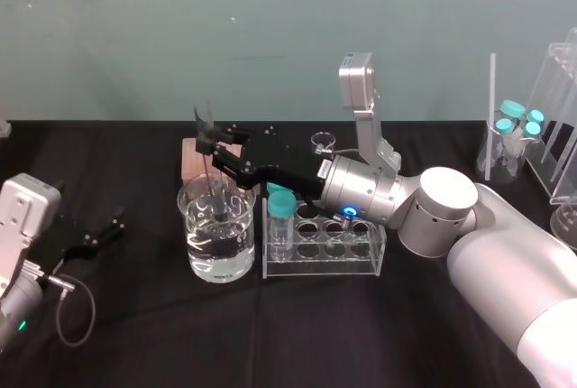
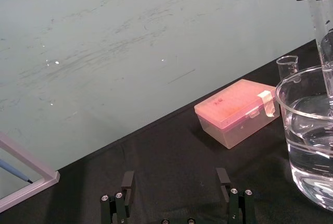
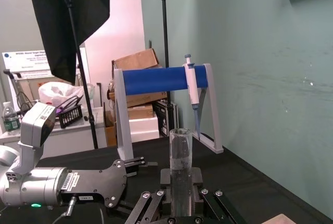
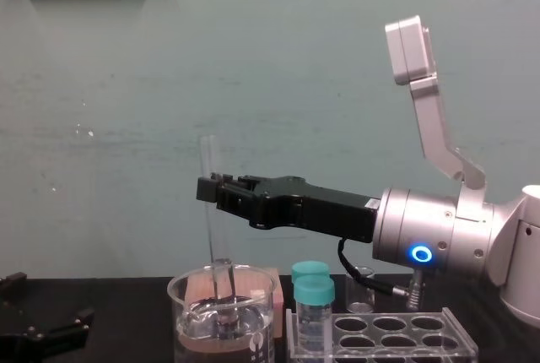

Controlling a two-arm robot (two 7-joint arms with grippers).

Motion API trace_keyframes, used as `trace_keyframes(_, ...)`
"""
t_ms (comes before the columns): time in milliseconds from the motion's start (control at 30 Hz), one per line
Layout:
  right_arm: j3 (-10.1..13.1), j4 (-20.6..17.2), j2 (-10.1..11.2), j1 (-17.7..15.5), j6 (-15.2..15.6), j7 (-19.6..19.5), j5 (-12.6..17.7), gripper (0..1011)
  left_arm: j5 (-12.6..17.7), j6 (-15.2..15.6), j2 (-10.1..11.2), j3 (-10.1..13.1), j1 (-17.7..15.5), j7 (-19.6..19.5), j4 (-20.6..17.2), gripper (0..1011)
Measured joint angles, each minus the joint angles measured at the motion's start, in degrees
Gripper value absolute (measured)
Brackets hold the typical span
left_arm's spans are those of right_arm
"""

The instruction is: Hold the test tube with one hand and immerse one end into the beaker, then return it to the test tube rack.

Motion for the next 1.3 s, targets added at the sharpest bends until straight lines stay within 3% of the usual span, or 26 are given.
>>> trace_keyframes(433, 0.14, -0.87, 0.21, -0.21, -0.11, -0.36, 0.04, 224, 0.0, 0.0, 0.0, 0.0, 0.0, 0.0, 0.0, 1000)
trace_keyframes(700, 0.91, -4.17, 1.09, -0.26, -1.1, -0.88, 0.52, 224, 0.0, 0.0, 0.0, 0.0, 0.0, 0.0, 0.0, 1000)
trace_keyframes(1100, 2.77, -13.05, 3.64, -1.74, -2.59, -3.28, 1.94, 224, 0.0, 0.0, 0.0, 0.0, 0.0, 0.0, 0.0, 1000)
trace_keyframes(1300, 4.67, -19.3, 6.73, -3.94, -3.07, -6.73, 2.11, 224, 0.0, 0.0, 0.0, 0.0, 0.0, 0.0, 0.0, 1000)
